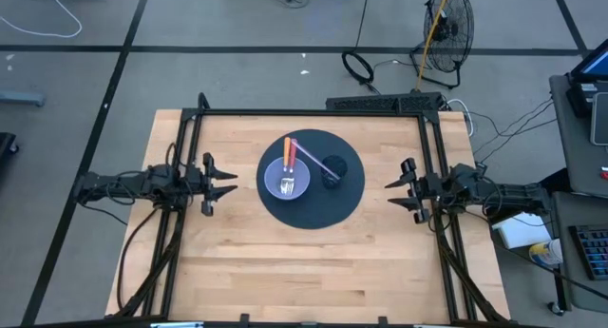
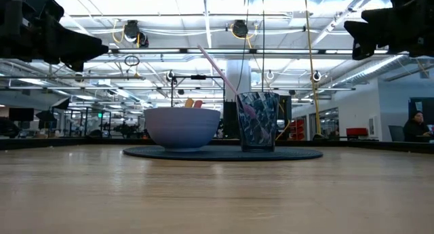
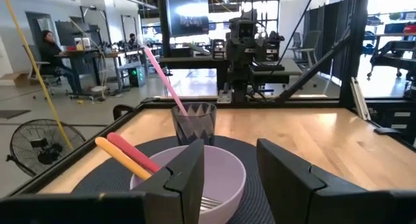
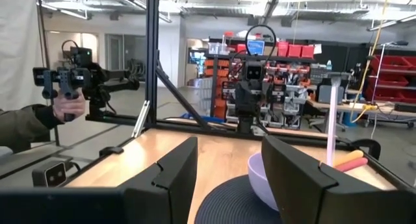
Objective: Pick & Place Utensil
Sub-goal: Return to Home Position
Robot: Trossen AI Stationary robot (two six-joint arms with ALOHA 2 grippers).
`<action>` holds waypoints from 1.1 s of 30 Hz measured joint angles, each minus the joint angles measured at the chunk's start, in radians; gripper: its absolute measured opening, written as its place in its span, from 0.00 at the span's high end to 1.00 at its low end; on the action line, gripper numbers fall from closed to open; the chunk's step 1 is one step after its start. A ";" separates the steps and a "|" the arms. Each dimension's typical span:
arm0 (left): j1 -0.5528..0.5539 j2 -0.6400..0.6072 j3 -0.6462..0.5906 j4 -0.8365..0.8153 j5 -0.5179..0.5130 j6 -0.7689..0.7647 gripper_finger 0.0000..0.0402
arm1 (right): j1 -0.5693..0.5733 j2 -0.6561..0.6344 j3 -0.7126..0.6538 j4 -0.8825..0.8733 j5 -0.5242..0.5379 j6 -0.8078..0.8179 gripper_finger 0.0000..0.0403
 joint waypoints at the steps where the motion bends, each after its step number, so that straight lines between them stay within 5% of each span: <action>1: 0.000 0.000 0.000 -0.001 0.000 0.003 0.64 | 0.000 0.000 0.000 -0.004 0.000 0.000 0.58; 33: 0.000 0.002 0.000 -0.009 -0.012 -0.008 0.64 | 0.000 0.001 -0.004 -0.135 0.109 0.086 0.58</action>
